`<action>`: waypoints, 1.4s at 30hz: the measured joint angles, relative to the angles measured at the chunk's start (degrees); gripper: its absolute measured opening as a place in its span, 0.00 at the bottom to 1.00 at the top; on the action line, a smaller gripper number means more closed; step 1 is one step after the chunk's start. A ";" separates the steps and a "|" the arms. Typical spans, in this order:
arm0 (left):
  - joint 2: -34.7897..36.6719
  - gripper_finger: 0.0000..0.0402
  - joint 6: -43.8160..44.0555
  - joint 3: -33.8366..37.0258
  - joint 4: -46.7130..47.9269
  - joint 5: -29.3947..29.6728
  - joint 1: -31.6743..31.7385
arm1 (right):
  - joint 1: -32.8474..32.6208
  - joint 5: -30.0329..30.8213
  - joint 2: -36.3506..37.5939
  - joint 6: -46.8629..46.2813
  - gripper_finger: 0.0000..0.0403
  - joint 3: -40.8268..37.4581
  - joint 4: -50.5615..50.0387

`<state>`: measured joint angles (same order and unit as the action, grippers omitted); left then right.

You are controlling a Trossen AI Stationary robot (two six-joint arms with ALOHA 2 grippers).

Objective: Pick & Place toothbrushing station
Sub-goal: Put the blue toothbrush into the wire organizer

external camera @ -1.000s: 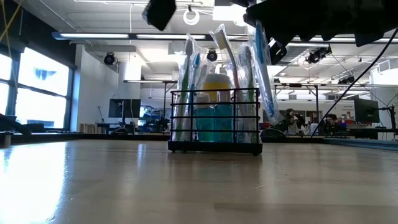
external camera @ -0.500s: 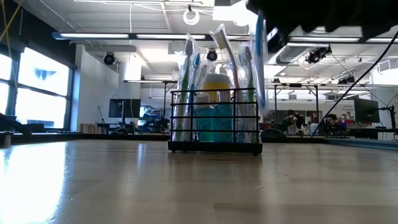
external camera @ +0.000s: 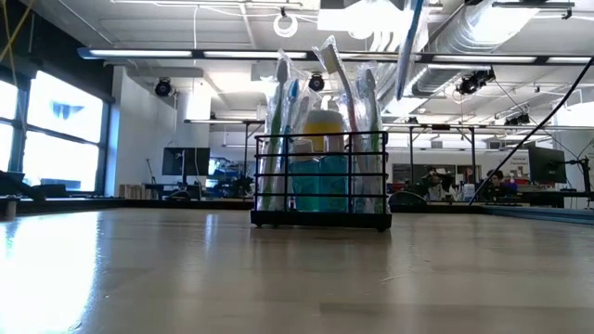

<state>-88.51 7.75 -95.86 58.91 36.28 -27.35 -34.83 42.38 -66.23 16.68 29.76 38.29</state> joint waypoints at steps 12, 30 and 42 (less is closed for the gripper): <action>0.33 0.35 1.25 11.80 -3.54 -2.81 2.60 | 8.80 -10.33 -5.19 3.26 0.02 0.00 9.13; 0.81 0.35 4.76 15.39 -6.85 -2.87 2.58 | 12.37 -6.35 -13.32 -5.13 0.02 0.00 8.86; 0.81 0.35 4.76 15.39 -6.96 -4.03 2.58 | 12.72 -6.36 -13.53 -6.91 0.02 -0.02 9.63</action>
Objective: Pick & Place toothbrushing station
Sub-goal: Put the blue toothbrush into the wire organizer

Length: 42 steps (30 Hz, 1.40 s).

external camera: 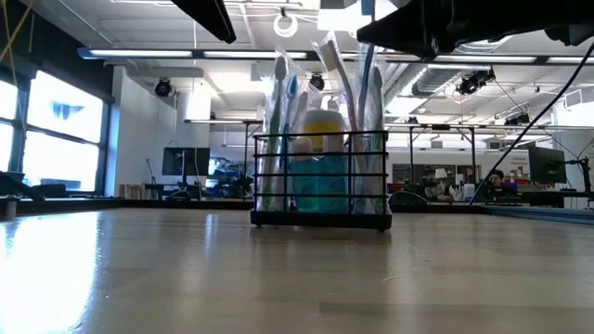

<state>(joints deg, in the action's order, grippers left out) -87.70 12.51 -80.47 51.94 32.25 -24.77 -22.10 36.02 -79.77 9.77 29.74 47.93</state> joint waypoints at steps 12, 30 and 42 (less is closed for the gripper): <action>-0.04 0.35 0.00 0.00 -0.67 -1.31 -0.02 | 5.86 -0.40 0.04 -11.20 0.02 0.02 -8.61; -0.04 0.35 -0.20 0.00 -1.31 -3.32 -0.02 | 8.05 -7.44 -0.17 -20.17 0.03 0.13 -14.46; -0.07 0.35 -0.20 0.00 -1.30 -3.37 -0.02 | 7.51 -9.52 -0.23 -20.32 0.16 0.04 -15.87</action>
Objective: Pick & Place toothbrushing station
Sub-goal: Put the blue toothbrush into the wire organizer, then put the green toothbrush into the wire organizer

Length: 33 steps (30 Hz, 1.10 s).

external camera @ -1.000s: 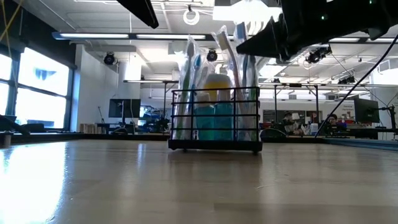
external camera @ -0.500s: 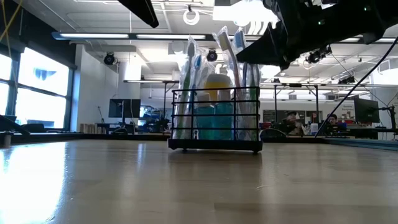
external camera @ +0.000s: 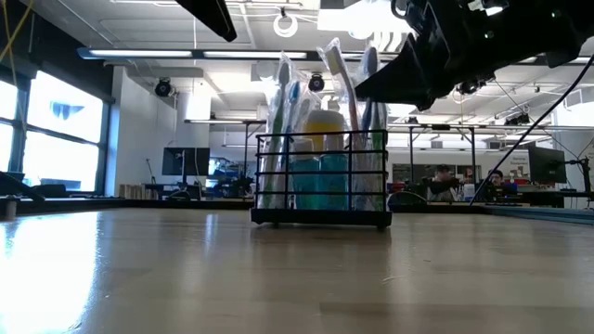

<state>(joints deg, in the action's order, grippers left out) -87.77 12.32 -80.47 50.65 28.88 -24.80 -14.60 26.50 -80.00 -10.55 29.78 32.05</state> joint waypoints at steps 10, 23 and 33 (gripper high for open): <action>0.00 0.35 0.00 0.00 -0.02 0.01 0.00 | -2.34 1.06 0.17 5.95 0.40 -0.11 5.70; 0.00 0.35 0.02 0.00 0.05 -0.01 0.00 | -13.27 17.58 6.84 21.73 0.63 -0.04 10.19; -0.02 0.35 3.29 0.00 0.05 -5.37 0.02 | -28.34 33.57 13.93 21.25 0.63 -0.04 6.57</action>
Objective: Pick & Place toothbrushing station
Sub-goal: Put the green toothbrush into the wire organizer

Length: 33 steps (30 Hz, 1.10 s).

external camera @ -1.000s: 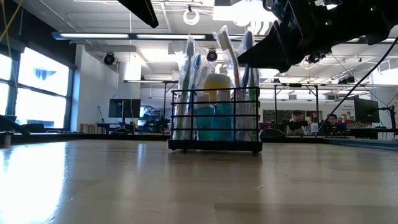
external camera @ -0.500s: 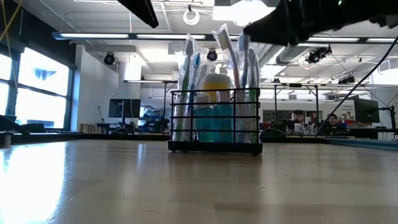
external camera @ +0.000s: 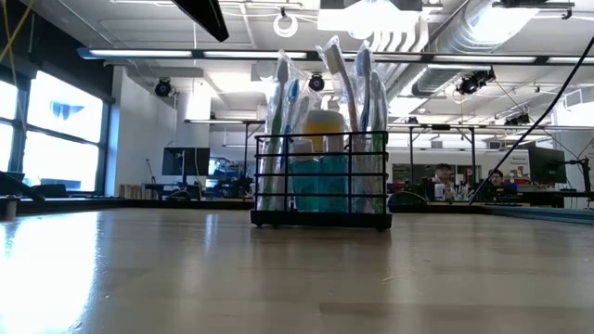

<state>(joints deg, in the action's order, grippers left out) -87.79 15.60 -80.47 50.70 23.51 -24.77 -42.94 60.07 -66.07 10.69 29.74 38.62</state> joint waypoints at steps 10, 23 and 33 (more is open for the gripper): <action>-0.74 0.35 0.23 4.50 -4.22 -2.23 -1.29 | -5.72 -29.61 6.98 -38.55 0.63 0.09 -26.61; -0.63 0.35 1.40 7.72 -8.34 -2.17 -1.11 | -1.16 -36.37 4.80 -43.51 0.52 8.86 -48.30; -0.63 0.35 1.36 7.72 -8.70 -2.14 -1.11 | -1.18 -36.91 -12.42 -42.01 0.52 36.67 -76.06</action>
<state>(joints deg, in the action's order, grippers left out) -88.42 16.97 -72.75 42.00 21.37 -25.89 -44.12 23.16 -78.49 -31.32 66.40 -37.44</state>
